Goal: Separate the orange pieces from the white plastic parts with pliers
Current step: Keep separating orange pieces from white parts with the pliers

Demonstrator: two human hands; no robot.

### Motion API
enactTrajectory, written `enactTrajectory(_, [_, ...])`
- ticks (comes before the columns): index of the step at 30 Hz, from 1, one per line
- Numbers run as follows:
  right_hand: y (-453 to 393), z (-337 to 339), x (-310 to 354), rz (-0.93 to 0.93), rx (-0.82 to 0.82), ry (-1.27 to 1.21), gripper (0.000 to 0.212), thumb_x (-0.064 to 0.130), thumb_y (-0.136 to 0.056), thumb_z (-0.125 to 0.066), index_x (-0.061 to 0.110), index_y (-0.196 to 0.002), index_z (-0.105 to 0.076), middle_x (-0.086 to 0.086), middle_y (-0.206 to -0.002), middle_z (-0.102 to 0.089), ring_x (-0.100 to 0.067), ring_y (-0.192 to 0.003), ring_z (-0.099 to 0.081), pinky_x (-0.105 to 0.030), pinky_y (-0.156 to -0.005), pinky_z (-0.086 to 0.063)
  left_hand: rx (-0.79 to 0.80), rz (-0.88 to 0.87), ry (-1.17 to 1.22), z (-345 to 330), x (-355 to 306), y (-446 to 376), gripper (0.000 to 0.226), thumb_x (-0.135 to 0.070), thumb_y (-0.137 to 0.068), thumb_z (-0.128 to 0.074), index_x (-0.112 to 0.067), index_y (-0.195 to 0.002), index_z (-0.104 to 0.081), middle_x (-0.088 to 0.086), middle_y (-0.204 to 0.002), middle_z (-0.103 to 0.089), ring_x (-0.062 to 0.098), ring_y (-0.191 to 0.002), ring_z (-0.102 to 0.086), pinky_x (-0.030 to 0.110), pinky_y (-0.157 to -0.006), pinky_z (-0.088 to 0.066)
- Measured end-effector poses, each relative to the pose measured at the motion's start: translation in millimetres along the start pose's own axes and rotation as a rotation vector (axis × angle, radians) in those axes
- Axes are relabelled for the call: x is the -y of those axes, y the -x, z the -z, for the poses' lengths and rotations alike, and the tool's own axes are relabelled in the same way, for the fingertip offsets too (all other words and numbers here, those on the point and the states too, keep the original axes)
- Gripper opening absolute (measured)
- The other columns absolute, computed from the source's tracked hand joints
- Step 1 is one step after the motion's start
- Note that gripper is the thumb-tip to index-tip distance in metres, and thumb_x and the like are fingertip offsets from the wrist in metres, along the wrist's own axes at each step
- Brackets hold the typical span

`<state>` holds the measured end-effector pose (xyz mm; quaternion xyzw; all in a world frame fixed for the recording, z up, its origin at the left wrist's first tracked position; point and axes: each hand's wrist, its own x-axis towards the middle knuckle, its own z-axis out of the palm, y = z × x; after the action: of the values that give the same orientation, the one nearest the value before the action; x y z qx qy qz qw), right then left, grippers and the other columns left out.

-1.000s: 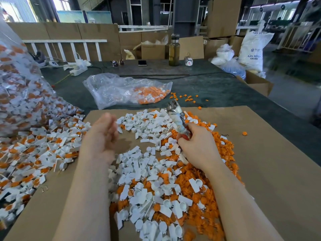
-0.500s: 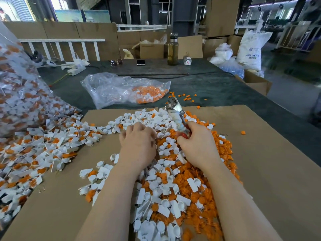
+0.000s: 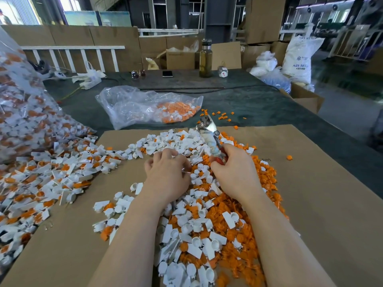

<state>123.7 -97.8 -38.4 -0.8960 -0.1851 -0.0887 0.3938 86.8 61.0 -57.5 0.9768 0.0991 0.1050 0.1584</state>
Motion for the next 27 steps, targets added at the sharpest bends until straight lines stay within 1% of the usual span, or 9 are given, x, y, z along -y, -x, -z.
enactTrajectory(5, [0, 0, 1, 0.006, -0.008, 0.01, 0.021, 0.024, -0.09, -0.058, 0.03, -0.073, -0.047, 0.01, -0.064, -0.054, -0.01, -0.056, -0.052, -0.023, -0.048, -0.034, 0.034, 0.016, -0.012, 1, 0, -1, 0.026, -0.039, -0.089, -0.064, -0.043, -0.115, -0.063, -0.005, -0.145, -0.037, 0.022, -0.138, -0.025, 0.045, -0.112, -0.013])
enactTrajectory(9, [0, 0, 0, -0.002, -0.002, -0.019, 0.019, 0.021, -0.089, -0.058, 0.025, -0.072, -0.049, 0.006, -0.063, -0.054, -0.014, -0.055, -0.052, -0.027, -0.048, -0.034, 0.011, 0.046, 0.022, 1, 0, -1, 0.013, -0.034, -0.089, -0.067, -0.04, -0.101, -0.069, -0.007, -0.138, -0.043, 0.021, -0.133, -0.029, 0.041, -0.108, -0.015])
enactTrajectory(15, [-1, 0, -1, -0.018, 0.016, -0.062, 0.025, 0.021, -0.09, -0.059, 0.028, -0.069, -0.047, 0.008, -0.065, -0.053, -0.01, -0.056, -0.05, -0.023, -0.049, -0.033, -0.078, 0.052, 0.169, 9, -2, 0, 0.018, -0.026, -0.092, -0.066, -0.041, -0.082, -0.063, -0.021, -0.096, -0.047, 0.009, -0.104, -0.039, 0.033, -0.094, -0.017])
enactTrajectory(17, [-1, 0, -1, -0.013, 0.013, -0.075, 0.028, 0.022, -0.09, -0.06, 0.029, -0.068, -0.045, 0.01, -0.064, -0.051, -0.007, -0.055, -0.047, -0.021, -0.049, -0.031, -0.059, 0.053, 0.308, 12, -3, 1, 0.017, -0.025, -0.093, -0.064, -0.038, -0.083, -0.064, -0.023, -0.082, -0.054, 0.008, -0.091, -0.052, 0.033, -0.095, -0.032])
enactTrajectory(18, [-1, -1, -1, -0.009, 0.013, -0.08, 0.029, 0.023, -0.09, -0.061, 0.03, -0.068, -0.045, 0.011, -0.064, -0.05, -0.007, -0.055, -0.047, -0.02, -0.049, -0.032, -0.046, 0.049, 0.389, 13, -4, 1, 0.015, -0.026, -0.093, -0.065, -0.038, -0.085, -0.065, -0.02, -0.081, -0.058, 0.009, -0.086, -0.058, 0.03, -0.088, -0.044])
enactTrajectory(20, [-1, -1, -1, 0.005, 0.022, -0.09, 0.023, 0.025, -0.09, -0.062, 0.028, -0.071, -0.049, 0.011, -0.066, -0.052, -0.007, -0.057, -0.05, -0.021, -0.051, -0.034, -0.038, 0.043, 0.539, 17, -7, 3, 0.016, -0.025, -0.094, -0.065, -0.037, -0.084, -0.067, -0.012, -0.076, -0.067, 0.006, -0.075, -0.064, 0.019, -0.068, -0.051])
enactTrajectory(21, [-1, -2, -1, 0.011, 0.027, -0.099, 0.016, 0.027, -0.09, -0.062, 0.026, -0.076, -0.055, 0.011, -0.068, -0.054, -0.007, -0.06, -0.052, -0.021, -0.053, -0.035, -0.037, 0.044, 0.599, 18, -8, 4, 0.017, -0.024, -0.093, -0.066, -0.036, -0.082, -0.068, -0.011, -0.075, -0.07, 0.003, -0.073, -0.066, 0.019, -0.065, -0.051])
enactTrajectory(24, [-1, -4, 0, 0.028, 0.026, -0.087, 0.009, 0.029, -0.09, -0.063, 0.021, -0.095, -0.064, 0.012, -0.078, -0.059, -0.006, -0.069, -0.056, -0.022, -0.056, -0.037, -0.029, 0.055, 0.677, 19, -11, 3, 0.019, -0.024, -0.092, -0.068, -0.037, -0.078, -0.069, -0.024, -0.076, -0.069, -0.002, -0.071, -0.066, 0.023, -0.069, -0.051])
enactTrajectory(27, [-1, -3, 0, 0.036, 0.016, -0.073, 0.011, 0.029, -0.09, -0.063, 0.021, -0.098, -0.065, 0.012, -0.079, -0.06, -0.006, -0.071, -0.056, -0.022, -0.056, -0.038, -0.032, 0.061, 0.683, 20, -12, 4, 0.019, -0.025, -0.092, -0.068, -0.037, -0.077, -0.069, -0.022, -0.075, -0.07, -0.003, -0.07, -0.065, 0.021, -0.064, -0.046])
